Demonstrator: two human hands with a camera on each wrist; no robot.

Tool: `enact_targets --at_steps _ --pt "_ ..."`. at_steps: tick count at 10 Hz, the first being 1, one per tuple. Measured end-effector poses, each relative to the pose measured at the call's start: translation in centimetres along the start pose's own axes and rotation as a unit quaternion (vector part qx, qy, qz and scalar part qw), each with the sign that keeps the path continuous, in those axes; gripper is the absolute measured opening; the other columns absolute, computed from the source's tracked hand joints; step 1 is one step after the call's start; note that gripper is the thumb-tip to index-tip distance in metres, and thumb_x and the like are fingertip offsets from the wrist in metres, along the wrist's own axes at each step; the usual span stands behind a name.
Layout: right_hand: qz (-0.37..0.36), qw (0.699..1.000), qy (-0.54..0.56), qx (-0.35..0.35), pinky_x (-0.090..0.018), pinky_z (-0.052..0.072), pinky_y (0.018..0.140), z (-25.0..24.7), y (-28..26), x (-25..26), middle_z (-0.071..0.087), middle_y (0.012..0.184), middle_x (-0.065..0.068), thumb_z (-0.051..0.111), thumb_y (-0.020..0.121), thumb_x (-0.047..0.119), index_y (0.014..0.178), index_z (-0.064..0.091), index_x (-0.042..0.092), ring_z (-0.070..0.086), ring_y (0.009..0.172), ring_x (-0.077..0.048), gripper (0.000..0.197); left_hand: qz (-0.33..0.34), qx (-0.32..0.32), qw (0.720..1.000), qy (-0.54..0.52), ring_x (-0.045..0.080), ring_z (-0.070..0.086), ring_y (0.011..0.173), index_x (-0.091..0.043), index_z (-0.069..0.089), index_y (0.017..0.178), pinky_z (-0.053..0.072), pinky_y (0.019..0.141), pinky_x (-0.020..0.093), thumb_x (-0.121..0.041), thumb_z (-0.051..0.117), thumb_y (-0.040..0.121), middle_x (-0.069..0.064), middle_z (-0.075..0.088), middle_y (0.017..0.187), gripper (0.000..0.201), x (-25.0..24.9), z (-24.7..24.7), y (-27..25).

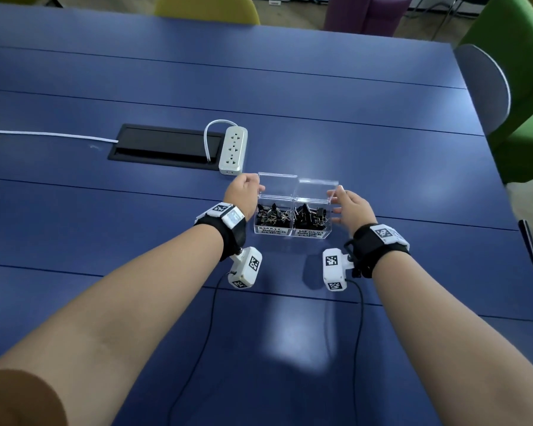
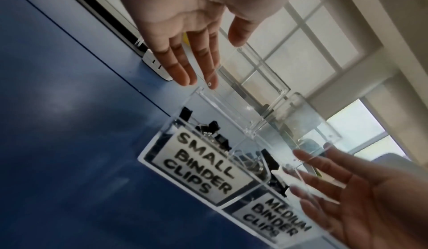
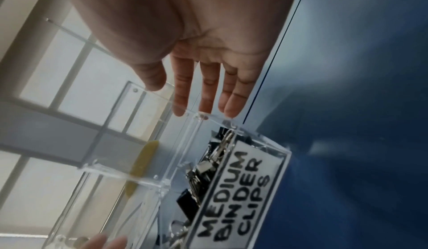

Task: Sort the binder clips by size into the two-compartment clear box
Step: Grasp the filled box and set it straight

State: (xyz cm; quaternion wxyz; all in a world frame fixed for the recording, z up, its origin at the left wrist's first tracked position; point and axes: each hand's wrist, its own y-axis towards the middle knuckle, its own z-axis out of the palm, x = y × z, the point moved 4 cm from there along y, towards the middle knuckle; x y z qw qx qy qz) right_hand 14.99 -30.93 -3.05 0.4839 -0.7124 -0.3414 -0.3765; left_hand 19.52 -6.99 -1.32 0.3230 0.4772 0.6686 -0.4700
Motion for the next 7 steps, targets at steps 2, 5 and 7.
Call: enact_targets --at_steps 2,5,7 --pt "-0.031 0.999 -0.037 0.024 -0.035 0.052 0.072 0.1 -3.4 -1.9 0.066 0.086 -0.002 0.062 0.085 0.025 0.080 0.067 0.022 0.056 0.071 -0.016 0.008 0.034 0.023 0.999 -0.008 0.012 0.050 0.066 -0.026 0.068 0.088 0.049 0.070 0.031 -0.022 0.035 0.091 -0.010 0.058 0.071 0.034 2.5 -0.1 -2.3" --pt "-0.093 0.980 -0.174 -0.011 -0.023 0.045 0.057 0.8 -5.2 -2.0 0.062 0.108 0.002 0.058 0.090 0.028 0.098 0.055 0.027 0.058 0.071 -0.015 0.009 0.088 0.074 0.984 0.133 0.010 0.028 0.044 -0.032 0.063 0.116 0.032 0.044 0.012 -0.007 0.041 0.091 -0.003 0.039 0.058 0.041 3.3 0.0 -5.8" --pt "-0.089 0.981 -0.170 -0.023 -0.037 0.053 0.081 0.7 -5.2 -1.0 0.058 0.122 0.002 0.053 0.092 0.030 0.111 0.055 0.030 0.062 0.090 -0.022 0.019 0.085 0.073 0.978 0.175 0.016 0.053 0.077 -0.028 0.057 0.129 0.044 0.081 0.021 -0.011 0.043 0.094 0.000 0.061 0.092 0.041 2.4 -1.1 -5.3"
